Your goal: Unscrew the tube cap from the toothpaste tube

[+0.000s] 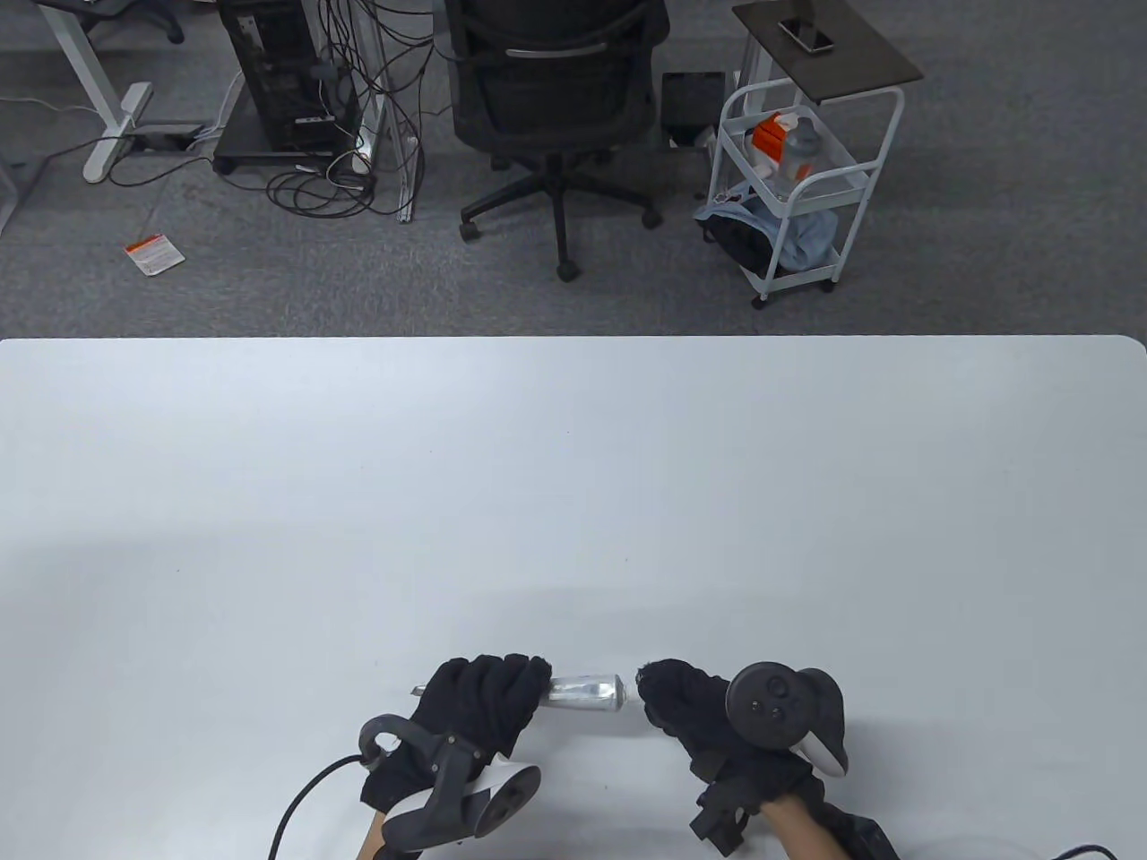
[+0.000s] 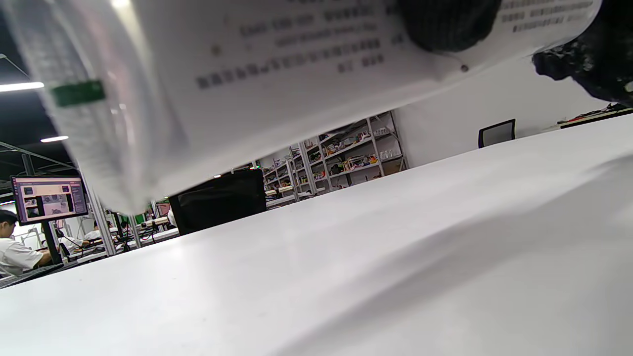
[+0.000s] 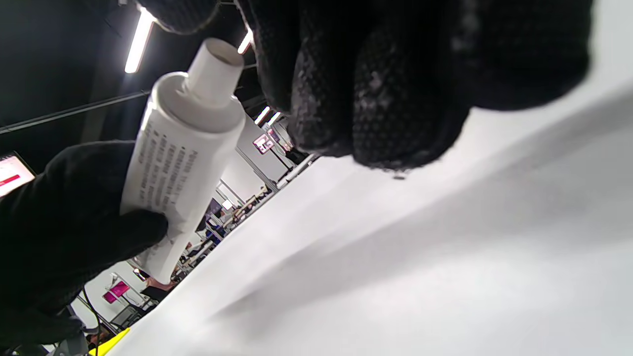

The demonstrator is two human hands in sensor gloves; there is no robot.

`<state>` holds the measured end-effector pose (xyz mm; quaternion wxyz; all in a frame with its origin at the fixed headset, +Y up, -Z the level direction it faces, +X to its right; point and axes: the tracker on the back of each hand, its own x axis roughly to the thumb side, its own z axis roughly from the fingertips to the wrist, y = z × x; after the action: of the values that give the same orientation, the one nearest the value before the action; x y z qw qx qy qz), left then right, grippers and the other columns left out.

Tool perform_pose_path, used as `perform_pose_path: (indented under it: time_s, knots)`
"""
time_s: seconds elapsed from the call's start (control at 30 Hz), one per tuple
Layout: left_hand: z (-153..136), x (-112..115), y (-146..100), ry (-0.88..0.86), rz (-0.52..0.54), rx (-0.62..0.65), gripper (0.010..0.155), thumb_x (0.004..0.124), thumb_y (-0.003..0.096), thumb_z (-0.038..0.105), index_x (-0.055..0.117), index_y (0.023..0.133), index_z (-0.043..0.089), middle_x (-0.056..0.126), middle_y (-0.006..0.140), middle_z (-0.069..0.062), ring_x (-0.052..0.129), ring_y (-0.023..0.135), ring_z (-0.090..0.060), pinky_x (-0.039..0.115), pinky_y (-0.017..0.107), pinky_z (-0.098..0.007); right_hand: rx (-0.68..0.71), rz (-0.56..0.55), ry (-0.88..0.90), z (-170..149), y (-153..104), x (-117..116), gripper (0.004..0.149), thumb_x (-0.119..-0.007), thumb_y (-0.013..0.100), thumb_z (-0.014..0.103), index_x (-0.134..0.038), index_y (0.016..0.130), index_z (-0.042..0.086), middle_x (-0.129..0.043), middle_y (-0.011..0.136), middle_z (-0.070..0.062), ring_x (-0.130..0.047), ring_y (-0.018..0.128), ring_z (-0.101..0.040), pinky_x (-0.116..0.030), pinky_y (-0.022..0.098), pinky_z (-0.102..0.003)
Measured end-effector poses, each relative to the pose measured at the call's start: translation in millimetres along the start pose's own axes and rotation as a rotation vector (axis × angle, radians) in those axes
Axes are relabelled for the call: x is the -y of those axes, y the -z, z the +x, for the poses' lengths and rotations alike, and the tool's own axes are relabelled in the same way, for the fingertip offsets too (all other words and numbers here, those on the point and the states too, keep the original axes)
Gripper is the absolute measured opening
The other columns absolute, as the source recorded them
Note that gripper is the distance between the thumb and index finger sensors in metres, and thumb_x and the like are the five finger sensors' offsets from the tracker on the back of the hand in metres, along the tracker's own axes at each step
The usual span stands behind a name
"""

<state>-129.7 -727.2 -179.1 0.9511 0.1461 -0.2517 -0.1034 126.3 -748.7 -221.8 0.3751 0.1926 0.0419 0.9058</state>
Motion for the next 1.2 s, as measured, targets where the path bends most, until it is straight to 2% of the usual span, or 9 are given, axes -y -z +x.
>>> perform_pose_path:
  time_s: [0.13, 0.3, 0.37, 0.43, 0.5, 0.67, 0.93, 1.03, 1.2]
  knots:
    - [1.1, 1.4, 0.2, 0.009, -0.006, 0.004, 0.049, 0.069, 0.0576, 0.034, 0.051, 0.103, 0.039, 0.07, 0.111, 0.003, 0.08, 0.104, -0.018, 0.077, 0.074, -0.047, 0.031, 0.016, 0.013, 3.4, 0.6, -1.0, 0.047, -0.061, 0.058, 0.036, -0.073, 0.088, 0.002, -0.092, 0.068, -0.019, -0.096, 0.051, -0.037, -0.081, 0.034, -0.05]
    - [-0.2, 1.7, 0.0, 0.006, -0.003, -0.002, 0.049, 0.069, 0.0573, 0.035, 0.051, 0.103, 0.039, 0.07, 0.111, 0.003, 0.08, 0.104, -0.018, 0.077, 0.074, -0.047, 0.094, -0.011, -0.014, 8.4, -0.7, 0.9, 0.048, -0.071, 0.055, 0.03, -0.064, 0.095, 0.004, -0.085, 0.08, -0.019, -0.092, 0.062, -0.036, -0.08, 0.041, -0.049]
    - [-0.6, 1.5, -0.1, 0.011, -0.001, -0.005, 0.049, 0.069, 0.0572, 0.035, 0.051, 0.103, 0.039, 0.07, 0.111, 0.003, 0.08, 0.104, -0.018, 0.077, 0.074, -0.047, 0.089, -0.015, -0.022, 8.2, -1.2, 0.9, 0.051, -0.072, 0.055, 0.031, -0.061, 0.097, 0.004, -0.083, 0.082, -0.02, -0.091, 0.065, -0.038, -0.079, 0.043, -0.051]
    - [-1.5, 1.1, -0.2, 0.004, 0.002, -0.01, 0.049, 0.069, 0.0572, 0.035, 0.051, 0.103, 0.039, 0.07, 0.111, 0.003, 0.08, 0.103, -0.019, 0.077, 0.073, -0.047, 0.068, -0.032, -0.019, 5.4, -2.3, 0.8, 0.062, -0.063, 0.056, 0.044, -0.059, 0.099, 0.0, -0.083, 0.083, -0.024, -0.09, 0.065, -0.042, -0.078, 0.043, -0.053]
    - [-1.8, 1.1, -0.4, 0.003, 0.006, -0.009, 0.049, 0.069, 0.0573, 0.035, 0.051, 0.103, 0.039, 0.07, 0.111, 0.003, 0.08, 0.103, -0.019, 0.077, 0.073, -0.047, 0.039, -0.036, -0.006, 2.8, -2.2, 1.0, 0.063, -0.057, 0.057, 0.046, -0.064, 0.096, -0.002, -0.086, 0.079, -0.025, -0.092, 0.06, -0.042, -0.079, 0.04, -0.053]
    - [-0.8, 1.4, -0.4, -0.001, 0.008, -0.003, 0.049, 0.07, 0.0575, 0.034, 0.051, 0.103, 0.039, 0.07, 0.111, 0.003, 0.08, 0.104, -0.019, 0.077, 0.074, -0.047, 0.022, -0.004, 0.034, 1.1, 0.2, -0.3, 0.049, -0.058, 0.058, 0.039, -0.074, 0.087, 0.002, -0.092, 0.068, -0.019, -0.096, 0.051, -0.037, -0.081, 0.034, -0.05]
    - [-1.8, 1.8, -0.5, 0.011, 0.001, -0.008, 0.049, 0.069, 0.0572, 0.035, 0.051, 0.103, 0.039, 0.07, 0.111, 0.003, 0.08, 0.104, -0.018, 0.077, 0.074, -0.047, 0.083, -0.001, 0.018, 7.5, -0.5, 0.9, 0.051, -0.072, 0.055, 0.028, -0.059, 0.098, 0.004, -0.081, 0.086, -0.021, -0.089, 0.068, -0.04, -0.079, 0.045, -0.052]
    - [-2.4, 1.8, -0.6, -0.003, 0.002, -0.007, 0.049, 0.069, 0.0573, 0.035, 0.051, 0.103, 0.039, 0.07, 0.111, 0.003, 0.08, 0.103, -0.019, 0.077, 0.074, -0.047, 0.043, -0.02, 0.021, 3.4, -1.6, -0.8, 0.066, -0.061, 0.056, 0.045, -0.056, 0.102, -0.002, -0.08, 0.087, -0.027, -0.088, 0.068, -0.044, -0.078, 0.044, -0.054]
    - [-1.5, 2.0, -0.5, -0.002, 0.007, -0.004, 0.049, 0.07, 0.0573, 0.034, 0.051, 0.103, 0.039, 0.07, 0.111, 0.004, 0.08, 0.104, -0.019, 0.077, 0.074, -0.046, -0.017, -0.001, 0.099, -1.5, 0.2, -2.4, 0.057, -0.056, 0.058, 0.042, -0.071, 0.091, -0.003, -0.091, 0.072, -0.024, -0.095, 0.053, -0.041, -0.081, 0.035, -0.052]
